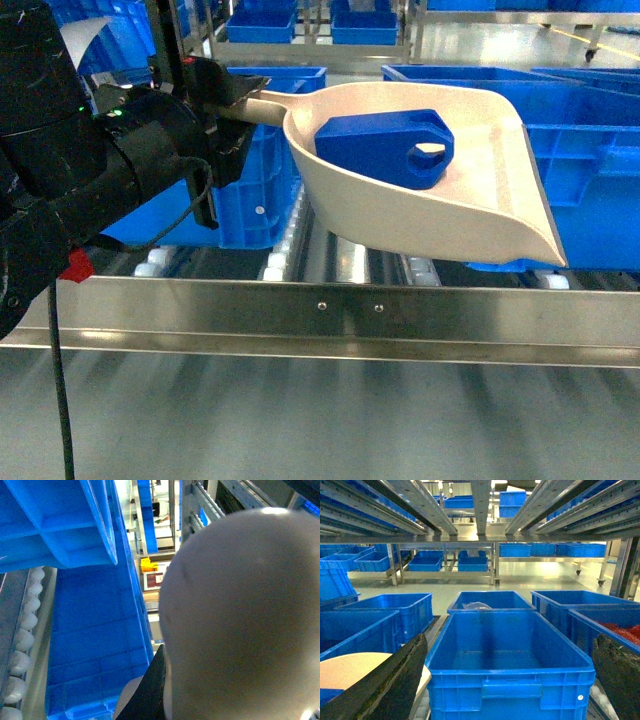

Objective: Place part in tray to right shelf

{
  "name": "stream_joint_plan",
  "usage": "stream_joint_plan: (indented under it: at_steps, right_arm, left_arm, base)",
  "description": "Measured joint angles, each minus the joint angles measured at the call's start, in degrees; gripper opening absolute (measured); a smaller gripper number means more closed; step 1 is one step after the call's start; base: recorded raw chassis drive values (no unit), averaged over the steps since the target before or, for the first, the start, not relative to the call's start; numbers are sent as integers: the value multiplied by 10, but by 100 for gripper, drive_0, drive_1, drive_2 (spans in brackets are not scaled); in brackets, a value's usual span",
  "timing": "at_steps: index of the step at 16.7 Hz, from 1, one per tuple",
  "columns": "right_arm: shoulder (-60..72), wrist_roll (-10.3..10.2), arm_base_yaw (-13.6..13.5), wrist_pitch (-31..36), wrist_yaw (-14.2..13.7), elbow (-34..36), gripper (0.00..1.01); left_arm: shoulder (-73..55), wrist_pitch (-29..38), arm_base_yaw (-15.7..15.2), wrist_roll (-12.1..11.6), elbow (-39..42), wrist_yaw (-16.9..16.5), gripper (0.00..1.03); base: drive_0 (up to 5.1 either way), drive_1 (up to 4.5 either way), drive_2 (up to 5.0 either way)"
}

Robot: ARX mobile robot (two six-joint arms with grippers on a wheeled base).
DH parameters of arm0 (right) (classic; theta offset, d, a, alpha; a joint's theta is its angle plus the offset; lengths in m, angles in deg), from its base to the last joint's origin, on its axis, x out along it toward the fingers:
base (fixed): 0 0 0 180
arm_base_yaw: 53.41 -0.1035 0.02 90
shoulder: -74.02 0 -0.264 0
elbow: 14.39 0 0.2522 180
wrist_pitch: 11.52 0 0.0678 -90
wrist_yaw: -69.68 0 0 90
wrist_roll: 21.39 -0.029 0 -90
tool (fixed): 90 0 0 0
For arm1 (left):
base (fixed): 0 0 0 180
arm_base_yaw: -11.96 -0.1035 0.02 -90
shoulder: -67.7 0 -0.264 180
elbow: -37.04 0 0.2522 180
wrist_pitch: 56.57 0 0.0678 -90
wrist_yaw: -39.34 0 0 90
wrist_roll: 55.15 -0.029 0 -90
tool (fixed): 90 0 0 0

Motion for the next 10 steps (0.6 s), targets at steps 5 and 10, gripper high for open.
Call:
stream_joint_plan:
  at_steps: [5, 10]
  right_arm:
    - [0, 0, 0, 0, 0, 0, 98]
    - [0, 0, 0, 0, 0, 0, 98]
  left_arm:
    - [0, 0, 0, 0, 0, 0, 16]
    - [20, -81, 7, -16, -1, 50, 16]
  base:
    - [0, 0, 0]
    - [0, 0, 0]
